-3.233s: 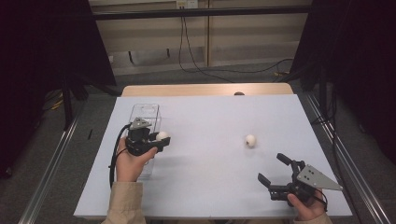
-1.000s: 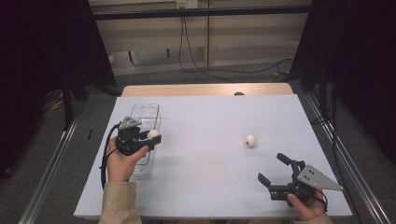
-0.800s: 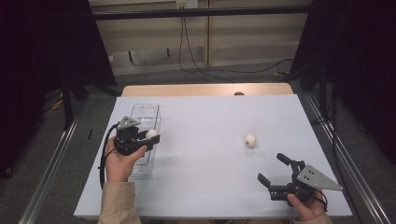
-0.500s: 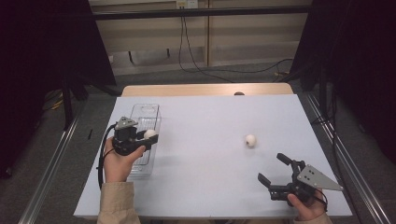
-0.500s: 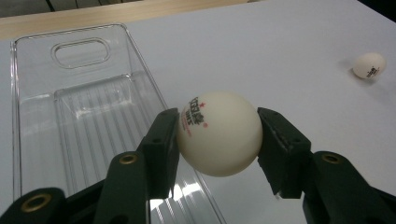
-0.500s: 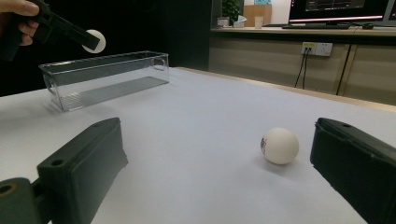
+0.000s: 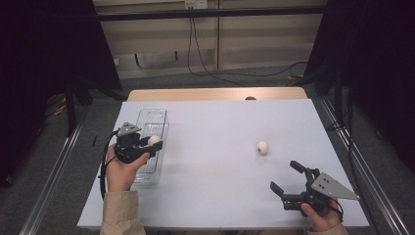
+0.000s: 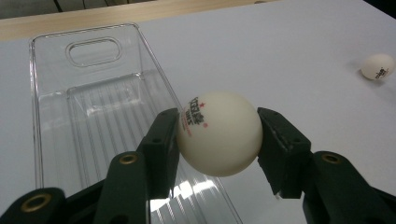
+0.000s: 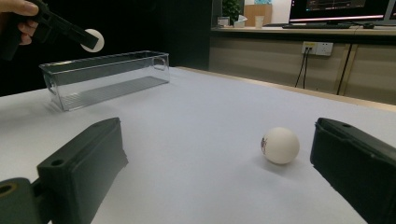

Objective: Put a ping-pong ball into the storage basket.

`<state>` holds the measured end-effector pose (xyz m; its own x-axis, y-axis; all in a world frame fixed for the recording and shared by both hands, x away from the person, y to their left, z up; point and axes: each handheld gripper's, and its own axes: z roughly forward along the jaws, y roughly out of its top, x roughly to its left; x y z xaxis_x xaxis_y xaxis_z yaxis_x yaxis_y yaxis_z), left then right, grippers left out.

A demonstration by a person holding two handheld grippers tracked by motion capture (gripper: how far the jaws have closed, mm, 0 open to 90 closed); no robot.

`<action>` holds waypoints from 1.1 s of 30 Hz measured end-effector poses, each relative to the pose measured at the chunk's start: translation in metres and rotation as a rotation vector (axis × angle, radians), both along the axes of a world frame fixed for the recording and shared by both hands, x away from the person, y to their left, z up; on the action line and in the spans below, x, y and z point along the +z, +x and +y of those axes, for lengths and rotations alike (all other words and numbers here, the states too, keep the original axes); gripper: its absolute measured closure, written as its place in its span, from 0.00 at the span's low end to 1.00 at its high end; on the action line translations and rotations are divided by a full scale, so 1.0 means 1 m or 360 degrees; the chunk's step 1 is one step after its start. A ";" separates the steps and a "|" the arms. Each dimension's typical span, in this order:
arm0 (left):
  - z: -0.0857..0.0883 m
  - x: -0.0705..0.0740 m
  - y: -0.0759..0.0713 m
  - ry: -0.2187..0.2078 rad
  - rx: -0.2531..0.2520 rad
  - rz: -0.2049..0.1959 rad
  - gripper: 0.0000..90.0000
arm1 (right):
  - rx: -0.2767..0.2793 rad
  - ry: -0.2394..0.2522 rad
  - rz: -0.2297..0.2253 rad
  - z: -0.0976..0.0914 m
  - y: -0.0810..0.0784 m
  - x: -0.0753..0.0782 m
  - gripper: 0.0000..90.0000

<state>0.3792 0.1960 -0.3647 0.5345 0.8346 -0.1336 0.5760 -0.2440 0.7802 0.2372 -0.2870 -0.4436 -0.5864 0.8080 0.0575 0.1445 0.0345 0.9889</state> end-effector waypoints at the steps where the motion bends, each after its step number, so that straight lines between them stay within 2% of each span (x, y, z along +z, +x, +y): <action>1: 0.000 0.000 0.000 0.0000 0.0000 -0.0002 0.57 | 0.0000 0.0000 0.0000 0.000 0.000 0.000 0.02; 33: 0.015 0.000 -0.001 0.0000 0.0065 -0.0030 0.57 | 0.0000 -0.0001 -0.0005 0.000 0.000 0.000 0.03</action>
